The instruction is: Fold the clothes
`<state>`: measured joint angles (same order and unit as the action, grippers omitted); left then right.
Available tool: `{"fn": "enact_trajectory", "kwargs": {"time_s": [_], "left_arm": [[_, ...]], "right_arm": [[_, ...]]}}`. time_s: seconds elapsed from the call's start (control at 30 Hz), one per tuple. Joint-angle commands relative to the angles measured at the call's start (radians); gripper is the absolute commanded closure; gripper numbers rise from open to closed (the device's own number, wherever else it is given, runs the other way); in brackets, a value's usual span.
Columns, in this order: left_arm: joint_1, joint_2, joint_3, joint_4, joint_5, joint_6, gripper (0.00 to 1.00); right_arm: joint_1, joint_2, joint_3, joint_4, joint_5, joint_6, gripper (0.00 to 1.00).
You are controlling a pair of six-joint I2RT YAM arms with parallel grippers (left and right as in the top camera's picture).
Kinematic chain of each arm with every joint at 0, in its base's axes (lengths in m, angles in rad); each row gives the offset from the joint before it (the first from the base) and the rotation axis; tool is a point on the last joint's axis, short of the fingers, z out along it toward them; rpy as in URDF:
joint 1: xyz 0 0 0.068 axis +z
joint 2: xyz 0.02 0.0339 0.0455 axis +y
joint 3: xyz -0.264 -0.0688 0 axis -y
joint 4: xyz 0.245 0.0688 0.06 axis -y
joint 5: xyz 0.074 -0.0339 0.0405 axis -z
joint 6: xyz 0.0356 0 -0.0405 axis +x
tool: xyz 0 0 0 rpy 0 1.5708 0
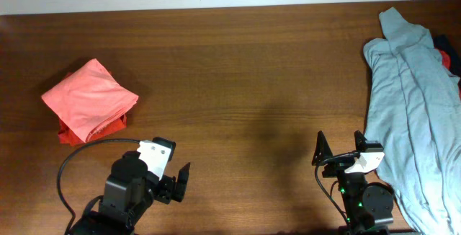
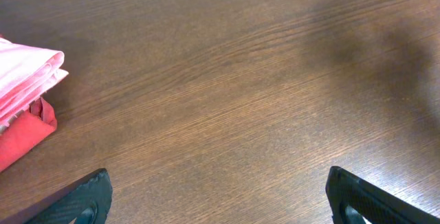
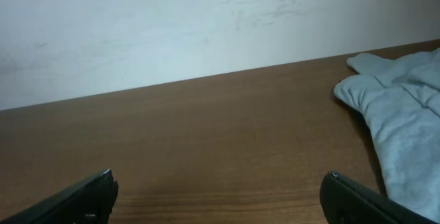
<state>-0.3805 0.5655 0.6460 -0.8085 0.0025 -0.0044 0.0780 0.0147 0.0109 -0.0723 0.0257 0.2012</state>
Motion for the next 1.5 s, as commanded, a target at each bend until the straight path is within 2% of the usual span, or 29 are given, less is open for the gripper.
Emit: {"fn": "enact_trajectory", "kwargs": {"time_s": [0.0,0.7,0.93,1.1,1.2,1.4,1.47], "left_arm": [[-0.003,-0.004,-0.003,0.001,-0.006,-0.010,0.01],[-0.003,-0.006,-0.004,0.000,-0.007,-0.010,0.01],[0.051,-0.119,-0.092,0.008,-0.049,0.001,0.01],[0.145,-0.303,-0.336,0.210,-0.045,0.001,0.01],[0.188,-0.357,-0.407,0.322,-0.058,0.002,0.01],[0.274,-0.435,-0.600,0.738,-0.132,0.002,0.01],[0.286,-0.456,-0.638,0.793,-0.142,0.002,0.01]], "right_arm": [[-0.006,-0.009,-0.005,-0.006,0.005,-0.010,0.01],[-0.006,-0.009,-0.005,-0.006,0.005,-0.010,0.01],[-0.006,-0.009,-0.005,-0.006,0.005,-0.010,0.01],[-0.006,-0.009,-0.005,-0.006,0.005,-0.010,0.01],[-0.006,-0.009,-0.005,-0.006,0.005,-0.010,0.01],[-0.006,-0.009,-0.005,-0.006,0.005,-0.010,0.02],[-0.006,-0.009,-0.005,-0.006,0.005,-0.010,0.01]]}}
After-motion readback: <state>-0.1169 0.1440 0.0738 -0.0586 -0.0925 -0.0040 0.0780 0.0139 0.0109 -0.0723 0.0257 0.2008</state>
